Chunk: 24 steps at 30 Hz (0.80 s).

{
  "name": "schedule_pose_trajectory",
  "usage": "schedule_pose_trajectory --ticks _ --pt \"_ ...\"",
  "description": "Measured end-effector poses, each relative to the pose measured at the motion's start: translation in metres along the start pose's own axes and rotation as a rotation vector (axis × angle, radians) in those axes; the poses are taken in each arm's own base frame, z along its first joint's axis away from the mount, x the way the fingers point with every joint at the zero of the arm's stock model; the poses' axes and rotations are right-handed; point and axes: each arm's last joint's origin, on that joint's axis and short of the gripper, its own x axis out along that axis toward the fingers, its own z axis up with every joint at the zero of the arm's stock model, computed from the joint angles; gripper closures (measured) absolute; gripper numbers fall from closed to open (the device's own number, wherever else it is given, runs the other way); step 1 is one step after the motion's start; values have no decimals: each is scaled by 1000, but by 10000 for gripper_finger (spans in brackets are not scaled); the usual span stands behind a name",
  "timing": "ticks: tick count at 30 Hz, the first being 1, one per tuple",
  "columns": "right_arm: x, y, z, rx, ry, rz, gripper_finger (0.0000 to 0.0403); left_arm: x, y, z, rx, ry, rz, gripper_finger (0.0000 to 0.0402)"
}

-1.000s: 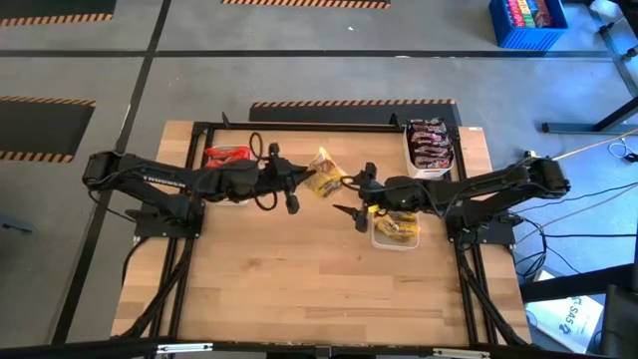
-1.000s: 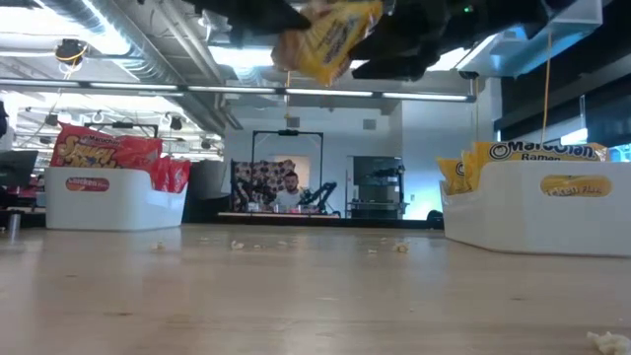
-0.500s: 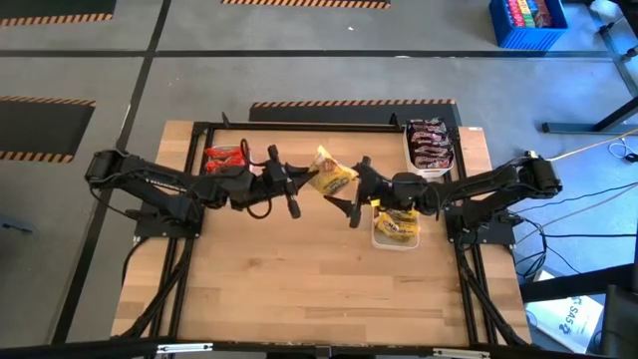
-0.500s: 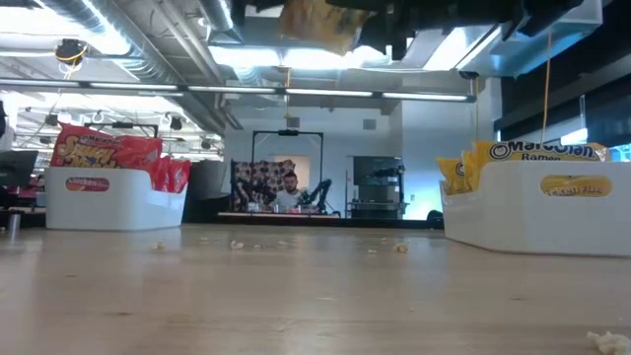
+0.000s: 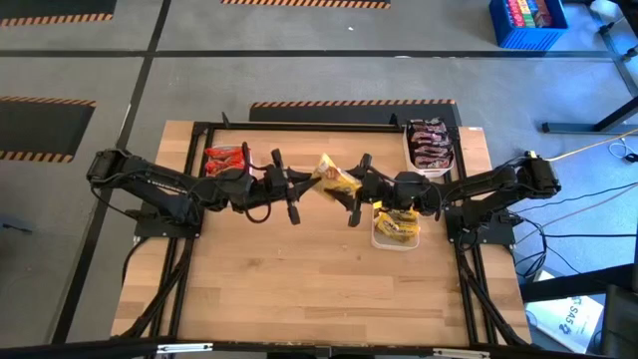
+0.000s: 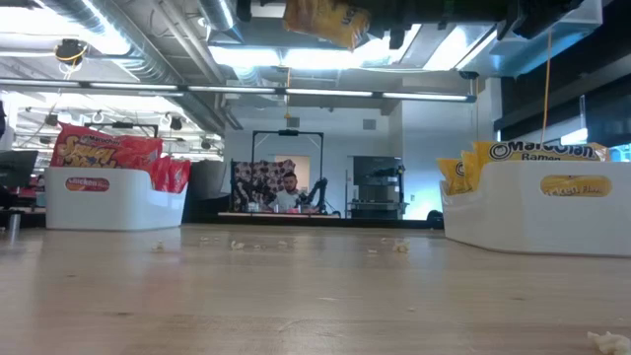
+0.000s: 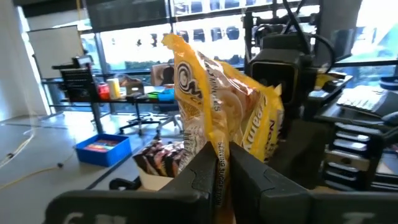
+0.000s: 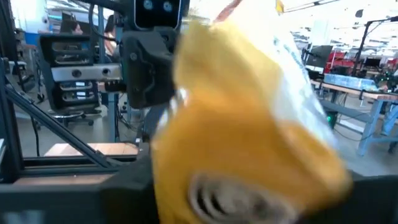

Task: Sort Maruchan noodles
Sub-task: Put the yellow noodle into the bottom white bin

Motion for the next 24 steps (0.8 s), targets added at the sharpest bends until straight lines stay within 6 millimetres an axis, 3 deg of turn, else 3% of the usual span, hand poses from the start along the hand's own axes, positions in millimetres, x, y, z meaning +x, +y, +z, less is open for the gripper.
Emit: schedule_pose_trajectory --ticks 6,14,24 --pt "0 1 -2 -26 14 31 292 0 -1 -2 6 16 -36 346" --pt "0 2 -5 -44 54 43 282 -7 0 -7 40 125 -15 287" --pt "-12 -1 2 -55 136 62 291 -41 8 -4 50 319 68 281"
